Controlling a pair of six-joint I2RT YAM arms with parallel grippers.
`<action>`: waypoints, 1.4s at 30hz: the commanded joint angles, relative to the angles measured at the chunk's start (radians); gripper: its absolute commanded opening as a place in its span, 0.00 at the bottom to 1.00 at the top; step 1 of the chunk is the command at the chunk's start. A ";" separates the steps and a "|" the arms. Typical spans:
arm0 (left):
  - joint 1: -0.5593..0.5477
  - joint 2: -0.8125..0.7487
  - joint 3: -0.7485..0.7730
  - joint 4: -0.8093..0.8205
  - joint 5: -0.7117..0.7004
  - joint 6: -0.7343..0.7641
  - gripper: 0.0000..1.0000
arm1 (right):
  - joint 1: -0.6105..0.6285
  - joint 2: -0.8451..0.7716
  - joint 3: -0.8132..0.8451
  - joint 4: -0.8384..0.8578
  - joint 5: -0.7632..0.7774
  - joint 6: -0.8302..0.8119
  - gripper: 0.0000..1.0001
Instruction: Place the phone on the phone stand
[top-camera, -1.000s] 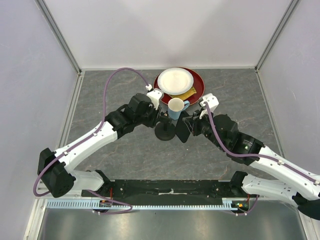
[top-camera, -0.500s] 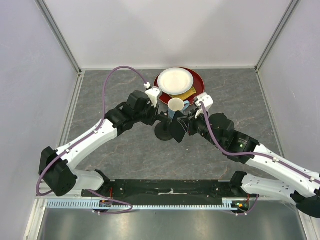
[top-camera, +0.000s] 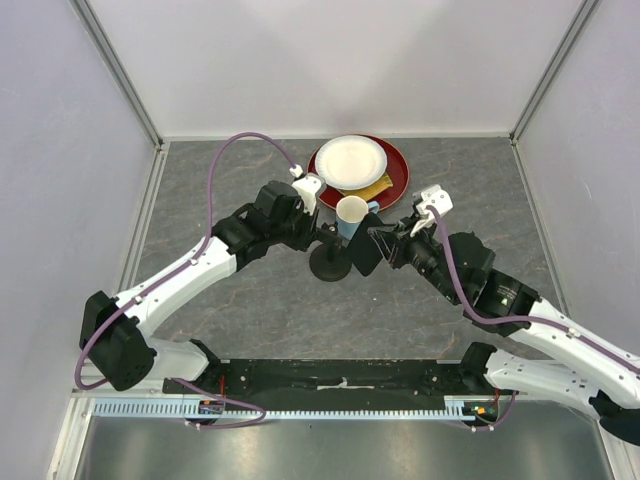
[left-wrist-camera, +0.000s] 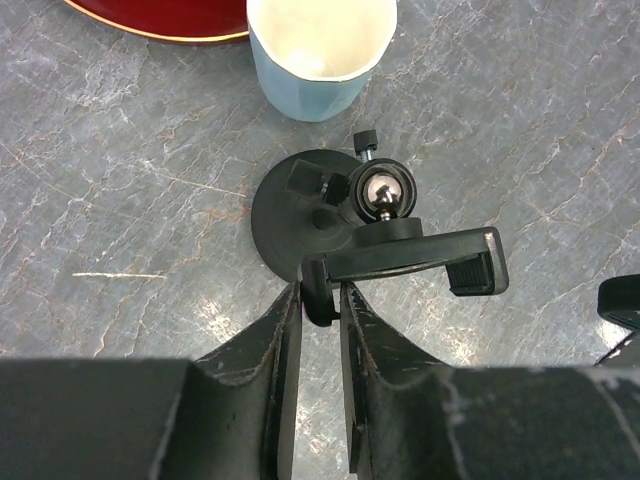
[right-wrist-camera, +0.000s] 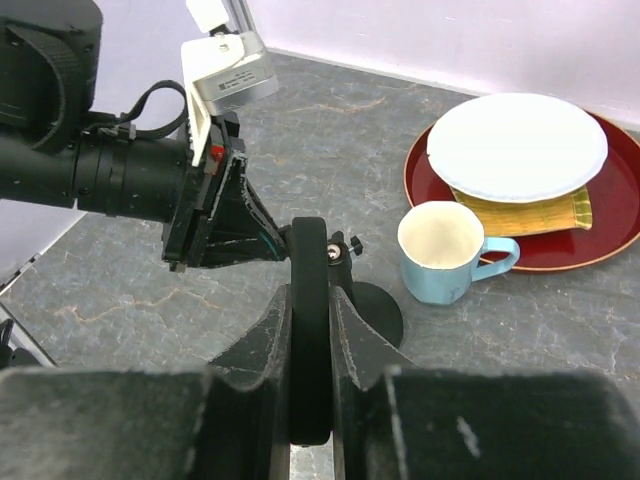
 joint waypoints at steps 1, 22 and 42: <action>0.008 0.013 0.013 0.036 0.035 0.019 0.26 | 0.001 0.013 0.004 0.129 -0.075 -0.084 0.00; 0.016 -0.008 -0.036 0.063 0.228 0.095 0.02 | -0.149 0.238 -0.106 0.644 -0.938 -0.331 0.00; 0.017 -0.025 -0.040 0.059 0.360 0.124 0.02 | -0.286 0.533 0.038 0.847 -1.267 -0.299 0.00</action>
